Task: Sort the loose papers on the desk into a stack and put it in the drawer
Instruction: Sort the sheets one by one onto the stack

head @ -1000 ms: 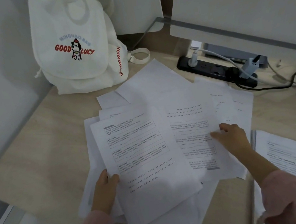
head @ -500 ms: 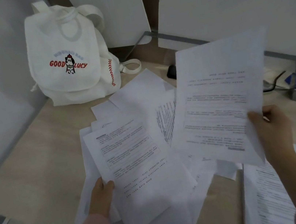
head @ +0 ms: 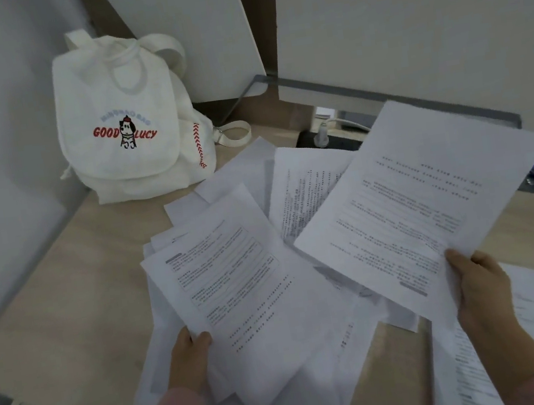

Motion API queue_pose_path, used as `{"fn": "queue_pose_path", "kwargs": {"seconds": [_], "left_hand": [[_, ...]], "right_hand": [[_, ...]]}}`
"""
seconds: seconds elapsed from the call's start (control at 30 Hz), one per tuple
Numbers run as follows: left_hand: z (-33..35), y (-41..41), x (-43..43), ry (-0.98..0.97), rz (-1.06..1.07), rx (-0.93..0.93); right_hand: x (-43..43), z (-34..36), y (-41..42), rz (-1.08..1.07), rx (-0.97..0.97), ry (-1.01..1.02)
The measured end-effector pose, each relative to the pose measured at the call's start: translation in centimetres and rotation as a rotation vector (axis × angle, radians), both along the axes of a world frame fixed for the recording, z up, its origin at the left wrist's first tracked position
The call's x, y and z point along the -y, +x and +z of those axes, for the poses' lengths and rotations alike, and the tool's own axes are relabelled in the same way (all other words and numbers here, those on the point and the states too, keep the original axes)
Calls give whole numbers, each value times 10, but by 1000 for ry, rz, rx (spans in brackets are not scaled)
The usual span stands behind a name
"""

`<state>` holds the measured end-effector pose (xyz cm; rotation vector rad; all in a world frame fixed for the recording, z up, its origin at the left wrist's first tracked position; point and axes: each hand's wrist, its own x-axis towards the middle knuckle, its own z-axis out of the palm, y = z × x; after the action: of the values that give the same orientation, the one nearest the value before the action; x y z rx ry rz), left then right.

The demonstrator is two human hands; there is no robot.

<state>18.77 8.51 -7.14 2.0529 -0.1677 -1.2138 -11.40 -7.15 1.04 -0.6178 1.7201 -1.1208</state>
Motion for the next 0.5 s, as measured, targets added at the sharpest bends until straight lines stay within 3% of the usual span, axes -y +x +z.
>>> {"fn": "queue_pose_path", "kwargs": {"seconds": [0.23,0.5], "left_hand": [[6,1,2,-12,69,33],[16,-12,16,-97,91,-140]], "right_hand": [[17,15,-2,-104,136,-20],[-6,-4,24,99,216,65]]}}
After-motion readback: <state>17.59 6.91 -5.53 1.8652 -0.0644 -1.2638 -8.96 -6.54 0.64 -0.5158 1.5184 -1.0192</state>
